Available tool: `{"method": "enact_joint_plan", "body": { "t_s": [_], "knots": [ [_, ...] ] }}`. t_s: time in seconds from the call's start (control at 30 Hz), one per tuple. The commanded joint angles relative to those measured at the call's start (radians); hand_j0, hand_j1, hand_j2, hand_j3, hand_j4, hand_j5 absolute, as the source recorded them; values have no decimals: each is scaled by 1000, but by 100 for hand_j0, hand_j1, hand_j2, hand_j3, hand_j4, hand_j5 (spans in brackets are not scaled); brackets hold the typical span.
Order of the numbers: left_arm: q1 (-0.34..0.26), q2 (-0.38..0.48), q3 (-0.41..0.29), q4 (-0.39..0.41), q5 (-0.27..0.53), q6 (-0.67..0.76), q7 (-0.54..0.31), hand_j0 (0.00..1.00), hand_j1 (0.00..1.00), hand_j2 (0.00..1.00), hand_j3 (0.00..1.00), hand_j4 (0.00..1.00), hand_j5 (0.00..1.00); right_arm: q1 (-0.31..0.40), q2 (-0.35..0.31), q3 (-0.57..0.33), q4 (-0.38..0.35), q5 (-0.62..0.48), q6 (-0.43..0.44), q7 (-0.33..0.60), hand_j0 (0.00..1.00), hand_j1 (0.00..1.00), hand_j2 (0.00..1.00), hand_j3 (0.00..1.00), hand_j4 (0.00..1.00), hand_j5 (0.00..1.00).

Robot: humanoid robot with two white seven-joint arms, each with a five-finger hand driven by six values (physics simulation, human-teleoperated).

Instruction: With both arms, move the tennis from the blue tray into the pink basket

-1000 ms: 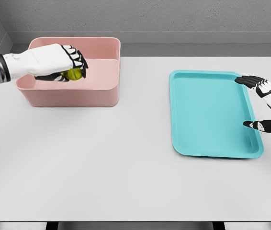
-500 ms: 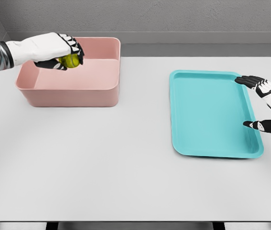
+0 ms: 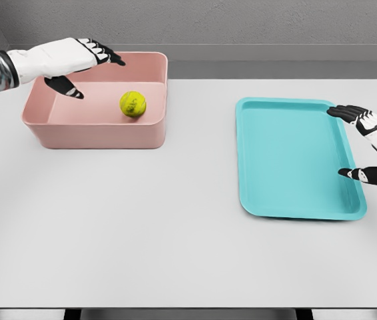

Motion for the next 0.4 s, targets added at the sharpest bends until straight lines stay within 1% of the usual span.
{"method": "enact_joint_plan", "body": {
  "t_s": [0.0, 0.07, 0.13, 0.2, 0.37],
  "knots": [
    [2, 5, 5, 2, 14, 2, 1, 100, 100, 100, 100, 100, 100, 0, -1, 0, 0, -8, 2, -1, 100, 100, 100, 100, 100, 100],
    [5, 23, 11, 1, 20, 2, 2, 100, 100, 100, 100, 100, 100, 0, -1, 0, 0, -8, 2, -1, 100, 100, 100, 100, 100, 100],
    [12, 85, 28, 1, 61, 2, 2, 100, 100, 100, 100, 100, 100, 0, -1, 0, 0, -8, 2, -1, 100, 100, 100, 100, 100, 100],
    [15, 143, 40, 19, 103, 2, 2, 100, 100, 100, 100, 100, 100, 0, -1, 0, 0, -8, 2, -1, 100, 100, 100, 100, 100, 100],
    [21, 186, 49, 27, 107, 2, 2, 100, 100, 100, 100, 100, 100, 0, -1, 0, 0, -8, 2, -1, 100, 100, 100, 100, 100, 100]
  ]
}}
